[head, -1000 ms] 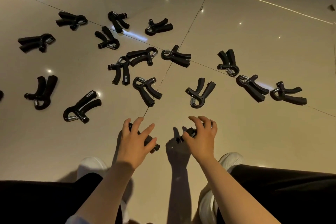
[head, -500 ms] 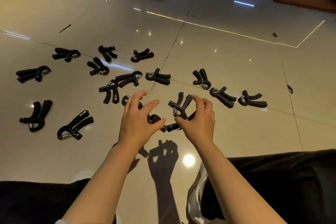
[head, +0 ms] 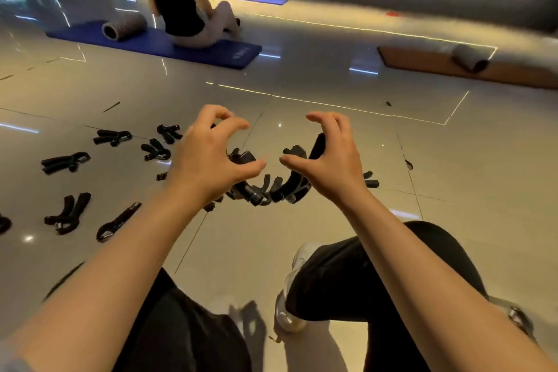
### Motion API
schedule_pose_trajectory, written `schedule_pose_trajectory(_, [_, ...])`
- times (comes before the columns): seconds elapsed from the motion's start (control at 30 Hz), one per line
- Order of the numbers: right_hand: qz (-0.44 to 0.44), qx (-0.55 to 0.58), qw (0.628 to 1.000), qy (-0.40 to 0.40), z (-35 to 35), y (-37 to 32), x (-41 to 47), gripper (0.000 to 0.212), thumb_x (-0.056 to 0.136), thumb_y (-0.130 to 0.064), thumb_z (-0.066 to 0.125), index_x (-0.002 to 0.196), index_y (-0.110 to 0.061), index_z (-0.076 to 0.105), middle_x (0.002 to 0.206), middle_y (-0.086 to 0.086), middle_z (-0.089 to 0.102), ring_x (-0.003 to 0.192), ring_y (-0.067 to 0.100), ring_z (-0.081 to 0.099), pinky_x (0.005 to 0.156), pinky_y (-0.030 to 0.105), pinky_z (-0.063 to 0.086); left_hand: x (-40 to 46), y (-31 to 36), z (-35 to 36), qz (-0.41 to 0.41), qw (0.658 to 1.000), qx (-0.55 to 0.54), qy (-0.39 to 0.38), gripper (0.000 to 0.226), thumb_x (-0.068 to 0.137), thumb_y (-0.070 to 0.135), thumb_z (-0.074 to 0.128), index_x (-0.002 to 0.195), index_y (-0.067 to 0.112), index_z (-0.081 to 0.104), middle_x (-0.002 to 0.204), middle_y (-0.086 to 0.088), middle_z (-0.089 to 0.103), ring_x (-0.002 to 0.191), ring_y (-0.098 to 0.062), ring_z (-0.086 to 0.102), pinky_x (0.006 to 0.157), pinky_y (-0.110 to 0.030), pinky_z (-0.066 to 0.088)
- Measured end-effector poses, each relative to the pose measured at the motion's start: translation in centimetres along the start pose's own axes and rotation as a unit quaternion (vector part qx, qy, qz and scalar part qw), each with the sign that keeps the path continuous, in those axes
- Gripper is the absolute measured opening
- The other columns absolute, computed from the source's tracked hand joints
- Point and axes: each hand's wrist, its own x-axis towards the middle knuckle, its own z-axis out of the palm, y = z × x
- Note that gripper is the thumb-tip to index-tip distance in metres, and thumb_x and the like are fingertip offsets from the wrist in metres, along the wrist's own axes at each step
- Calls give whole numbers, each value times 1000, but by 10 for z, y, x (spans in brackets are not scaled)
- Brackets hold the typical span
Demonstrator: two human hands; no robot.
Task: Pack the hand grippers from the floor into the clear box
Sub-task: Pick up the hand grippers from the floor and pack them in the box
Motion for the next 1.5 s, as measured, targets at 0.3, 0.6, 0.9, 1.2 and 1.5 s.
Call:
schedule_pose_trajectory(0.3, [-11, -52, 999, -1, -56, 17, -38, 68, 67, -42, 79, 126, -26, 48, 130, -5, 41, 110, 10, 43, 86, 22, 42, -4, 53, 50, 47, 999, -15, 1, 52, 70, 46, 73, 114, 22, 60, 119, 1, 45, 105, -17, 47, 77, -27, 38])
schedule_pose_trajectory(0.6, [13, -98, 994, -37, -110, 15, -51, 64, 68, -38, 80, 123, -26, 51, 129, -6, 44, 113, 12, 45, 91, 30, 46, 22, 60, 55, 27, 998, -52, -32, 52, 66, 48, 76, 109, 22, 62, 120, 0, 45, 102, -14, 45, 79, -30, 41])
schedule_pose_trajectory(0.9, [3, -150, 983, -108, -162, 39, -64, 72, 69, -42, 78, 132, -32, 42, 142, -9, 27, 119, 10, 38, 89, 27, 43, 23, 127, 88, 105, 989, -91, -51, 50, 66, 49, 75, 106, 22, 64, 117, 1, 49, 103, -15, 49, 81, -32, 45])
schedule_pose_trajectory(1.2, [174, -226, 956, -63, -242, 183, -92, 69, 67, -42, 77, 128, -33, 46, 132, -10, 39, 111, 16, 46, 87, 30, 41, 14, 183, 160, 206, 953, -45, -219, 58, 62, 61, 62, 109, 28, 63, 119, 10, 48, 99, -7, 44, 79, -27, 41])
schedule_pose_trajectory(1.5, [166, -334, 917, -139, -291, 247, -108, 69, 71, -48, 72, 131, -32, 44, 136, -6, 38, 116, 20, 44, 92, 33, 38, -1, 246, 217, 263, 926, -36, -268, 67, 62, 74, 46, 109, 29, 63, 119, 8, 50, 100, -8, 45, 78, -23, 37])
